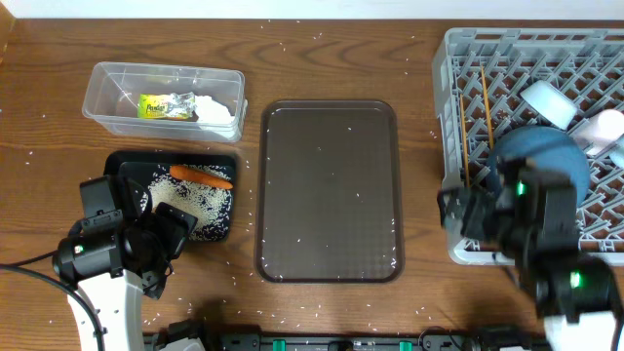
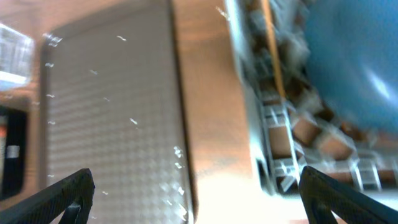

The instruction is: Sort waste into correct bins and load items into the dishwasher rack

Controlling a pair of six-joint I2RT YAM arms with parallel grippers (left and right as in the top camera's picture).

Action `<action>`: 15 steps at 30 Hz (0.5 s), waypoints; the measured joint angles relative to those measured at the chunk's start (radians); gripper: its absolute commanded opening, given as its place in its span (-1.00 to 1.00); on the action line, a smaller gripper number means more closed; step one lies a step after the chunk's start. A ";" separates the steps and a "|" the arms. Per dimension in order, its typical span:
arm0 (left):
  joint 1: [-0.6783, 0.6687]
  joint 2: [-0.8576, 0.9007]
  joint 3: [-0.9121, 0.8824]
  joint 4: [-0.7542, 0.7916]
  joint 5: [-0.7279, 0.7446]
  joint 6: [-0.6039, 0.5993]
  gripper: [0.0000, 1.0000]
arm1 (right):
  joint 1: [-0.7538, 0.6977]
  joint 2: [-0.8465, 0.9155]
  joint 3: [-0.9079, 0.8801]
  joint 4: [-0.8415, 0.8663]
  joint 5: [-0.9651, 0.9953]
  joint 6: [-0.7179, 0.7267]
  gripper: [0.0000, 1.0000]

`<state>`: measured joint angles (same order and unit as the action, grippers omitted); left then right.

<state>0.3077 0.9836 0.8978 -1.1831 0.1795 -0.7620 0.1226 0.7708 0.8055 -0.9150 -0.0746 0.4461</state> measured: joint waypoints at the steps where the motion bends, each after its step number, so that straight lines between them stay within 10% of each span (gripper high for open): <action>1: 0.000 0.000 0.000 0.000 0.000 0.000 0.96 | 0.001 -0.061 -0.043 0.000 0.025 0.031 0.99; 15: 0.000 0.000 0.000 0.000 0.000 0.000 0.96 | 0.002 -0.337 -0.210 -0.005 0.207 0.227 0.99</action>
<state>0.3077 0.9836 0.8978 -1.1831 0.1795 -0.7620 0.1242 0.4335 0.5957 -0.9199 0.1322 0.6731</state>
